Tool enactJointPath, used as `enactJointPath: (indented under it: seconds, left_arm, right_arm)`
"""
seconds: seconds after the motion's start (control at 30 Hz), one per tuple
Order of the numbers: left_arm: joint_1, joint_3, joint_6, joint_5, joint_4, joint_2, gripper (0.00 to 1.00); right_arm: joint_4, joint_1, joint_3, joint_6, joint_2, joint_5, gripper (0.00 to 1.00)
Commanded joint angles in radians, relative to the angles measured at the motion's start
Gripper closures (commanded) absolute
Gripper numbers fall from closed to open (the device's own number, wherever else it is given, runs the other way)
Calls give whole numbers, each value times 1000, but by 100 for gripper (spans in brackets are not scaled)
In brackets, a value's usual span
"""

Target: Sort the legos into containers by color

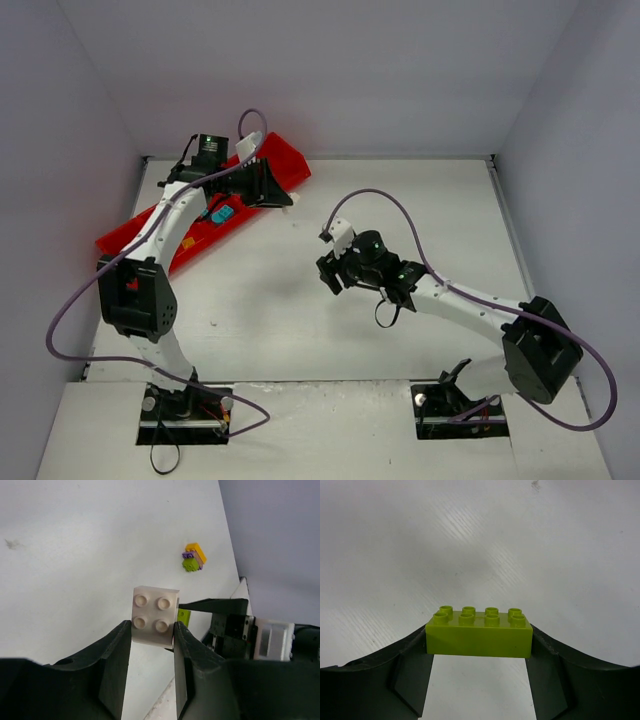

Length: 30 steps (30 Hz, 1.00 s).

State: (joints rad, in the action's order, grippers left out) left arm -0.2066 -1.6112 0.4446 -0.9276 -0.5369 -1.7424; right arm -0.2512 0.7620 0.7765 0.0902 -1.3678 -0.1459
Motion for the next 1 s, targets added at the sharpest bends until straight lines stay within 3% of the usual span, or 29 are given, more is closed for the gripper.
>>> enactJointPath:
  seconds: [0.0,0.27,0.37,0.67,0.9,0.97]
  left_arm:
    - [-8,-106,-32,88,37,-34,100]
    - [-10,-282,-102,571,156,-196,100]
    - [-10,-349,-107,671,235,-262,100]
    - [-16,-513,-84,748,435,-459,100]
    - [-17,-653,-83,803,482,-612,100]
    - [-17,-688,-81,806,492,-634,88]
  right_arm:
    - [-48,-27,14,-23,56,-4,100]
    - [-39,-70,20,-43,76,-46,100]
    - [-25,-75,14,-53,98,-46,100]
    - [27,-76,-11,-67,164,-73,100]
    - [41,-78,-17,-86,185,-89,100]
    - [44,-76,-14,-89,185,-95,100]
